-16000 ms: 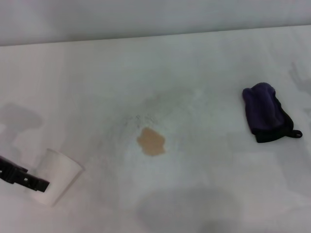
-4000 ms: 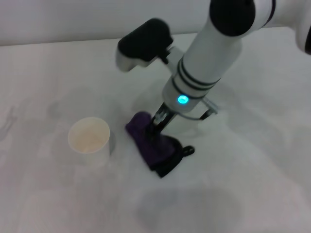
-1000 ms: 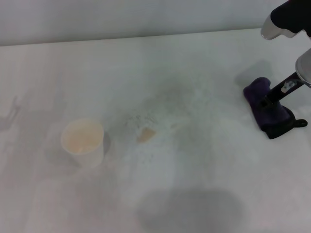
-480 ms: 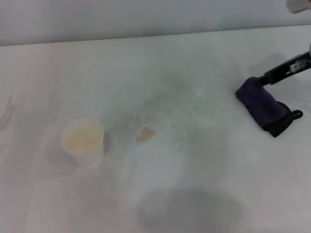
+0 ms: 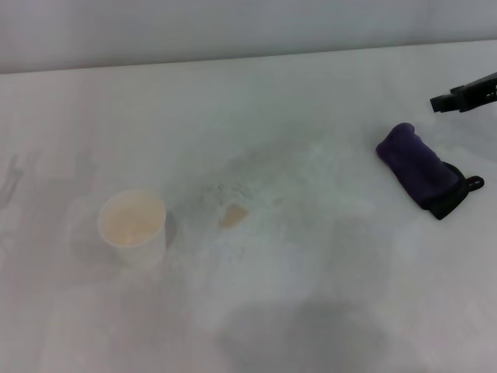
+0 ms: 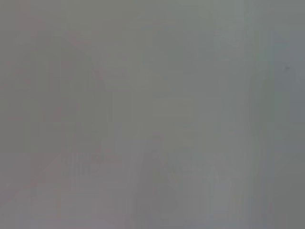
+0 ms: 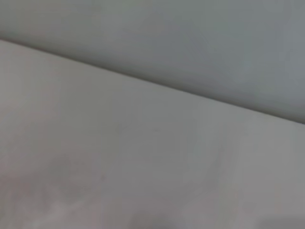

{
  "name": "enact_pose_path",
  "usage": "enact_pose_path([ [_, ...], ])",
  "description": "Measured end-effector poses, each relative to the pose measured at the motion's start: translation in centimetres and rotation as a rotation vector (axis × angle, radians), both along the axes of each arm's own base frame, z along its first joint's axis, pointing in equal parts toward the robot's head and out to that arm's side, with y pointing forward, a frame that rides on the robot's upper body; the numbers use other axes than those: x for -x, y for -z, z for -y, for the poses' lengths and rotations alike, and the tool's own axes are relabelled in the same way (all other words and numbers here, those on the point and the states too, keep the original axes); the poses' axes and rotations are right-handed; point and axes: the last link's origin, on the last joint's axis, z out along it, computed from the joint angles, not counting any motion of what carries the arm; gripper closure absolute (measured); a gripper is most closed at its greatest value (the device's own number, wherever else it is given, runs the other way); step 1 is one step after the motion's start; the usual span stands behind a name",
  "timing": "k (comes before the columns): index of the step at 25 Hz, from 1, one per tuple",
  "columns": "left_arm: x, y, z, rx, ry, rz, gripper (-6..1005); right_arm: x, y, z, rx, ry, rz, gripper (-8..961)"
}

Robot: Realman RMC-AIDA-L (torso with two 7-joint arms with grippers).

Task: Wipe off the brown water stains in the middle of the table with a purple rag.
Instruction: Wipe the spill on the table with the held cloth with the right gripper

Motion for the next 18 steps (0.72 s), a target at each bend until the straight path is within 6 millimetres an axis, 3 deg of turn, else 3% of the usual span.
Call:
enact_pose_path([
  [8, -0.5, 0.1, -0.5, 0.003, 0.013, 0.005, 121, 1.3, 0.9, 0.9, 0.162, 0.038, 0.001, 535],
  [18, -0.4, 0.0, -0.6, 0.001, 0.013, 0.002, 121, 2.7, 3.5, 0.5, 0.265, 0.095, 0.116, 537],
])
